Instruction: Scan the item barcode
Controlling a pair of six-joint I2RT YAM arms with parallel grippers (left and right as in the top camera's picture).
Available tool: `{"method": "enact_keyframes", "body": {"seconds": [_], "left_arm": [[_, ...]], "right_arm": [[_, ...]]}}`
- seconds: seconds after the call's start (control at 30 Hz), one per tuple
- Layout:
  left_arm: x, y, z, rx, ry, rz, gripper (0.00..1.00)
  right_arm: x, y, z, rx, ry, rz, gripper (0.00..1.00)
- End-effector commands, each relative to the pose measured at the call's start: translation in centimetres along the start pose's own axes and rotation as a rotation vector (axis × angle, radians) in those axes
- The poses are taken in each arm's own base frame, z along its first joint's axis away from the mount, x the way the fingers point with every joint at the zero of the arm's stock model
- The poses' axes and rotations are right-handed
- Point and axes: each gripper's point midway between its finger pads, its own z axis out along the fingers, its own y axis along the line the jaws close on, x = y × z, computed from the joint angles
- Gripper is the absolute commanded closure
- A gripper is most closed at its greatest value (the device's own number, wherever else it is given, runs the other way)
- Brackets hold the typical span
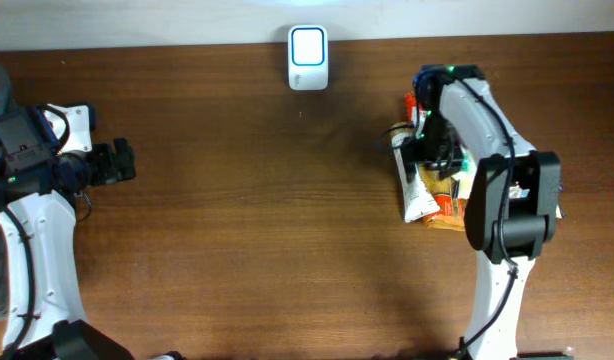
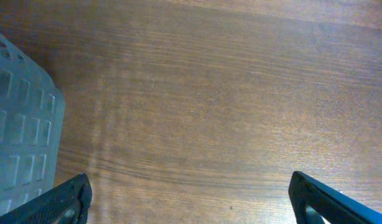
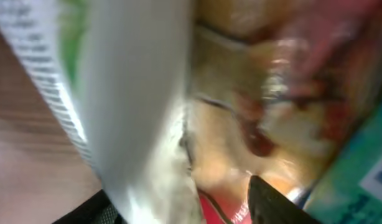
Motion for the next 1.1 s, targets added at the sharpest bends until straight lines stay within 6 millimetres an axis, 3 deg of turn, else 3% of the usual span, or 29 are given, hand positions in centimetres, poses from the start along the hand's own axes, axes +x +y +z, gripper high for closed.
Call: {"method": "enact_keyframes", "body": {"seconds": [0.0,0.07,0.13,0.17,0.2,0.27,0.3,0.43,0.5,0.6,0.8,0.97,1.07], "left_arm": [[-0.4,0.1,-0.2,0.005,-0.012,0.007,0.01],[-0.4,0.1,-0.2,0.005,-0.012,0.007,0.01],[-0.4,0.1,-0.2,0.004,-0.012,0.007,0.01],[-0.4,0.1,-0.2,0.005,-0.012,0.007,0.01],[-0.4,0.1,-0.2,0.005,-0.012,0.007,0.01],[-0.4,0.1,-0.2,0.005,-0.012,0.007,0.01],[-0.4,0.1,-0.2,0.005,-0.012,0.007,0.01],[-0.4,0.1,-0.2,0.005,-0.012,0.007,0.01],[-0.4,0.1,-0.2,0.005,-0.012,0.007,0.01],[-0.4,0.1,-0.2,0.005,-0.012,0.007,0.01],[-0.4,0.1,-0.2,0.005,-0.012,0.007,0.01],[-0.4,0.1,-0.2,0.005,-0.012,0.007,0.01],[-0.4,0.1,-0.2,0.005,-0.012,0.007,0.01]], "right_arm": [[-1.6,-1.2,-7.2,0.013,-0.184,0.026,0.25],[-1.8,-1.0,-10.8,0.009,-0.273,0.022,0.22],[-1.4,-0.3,-15.5,0.004,-0.387,0.008,0.22],[-0.5,0.4,-18.8,0.000,-0.464,-0.009,0.22],[1.0,1.3,-21.5,-0.004,-0.530,-0.034,0.22],[3.6,2.9,-24.7,-0.001,-0.609,-0.103,0.17],[5.0,3.4,-26.1,0.019,-0.646,-0.121,0.01],[12.3,5.6,-31.0,0.055,-0.803,-0.215,0.01],[15.1,6.9,-32.7,0.028,-0.877,-0.271,0.01],[17.3,8.1,-33.6,-0.017,-0.920,-0.321,0.01],[18.9,7.4,-34.7,-0.041,-0.969,-0.282,0.01],[21.9,4.9,-36.9,0.005,-1.085,-0.234,0.01],[21.5,2.3,-39.2,0.050,-1.215,-0.147,0.01]]}}
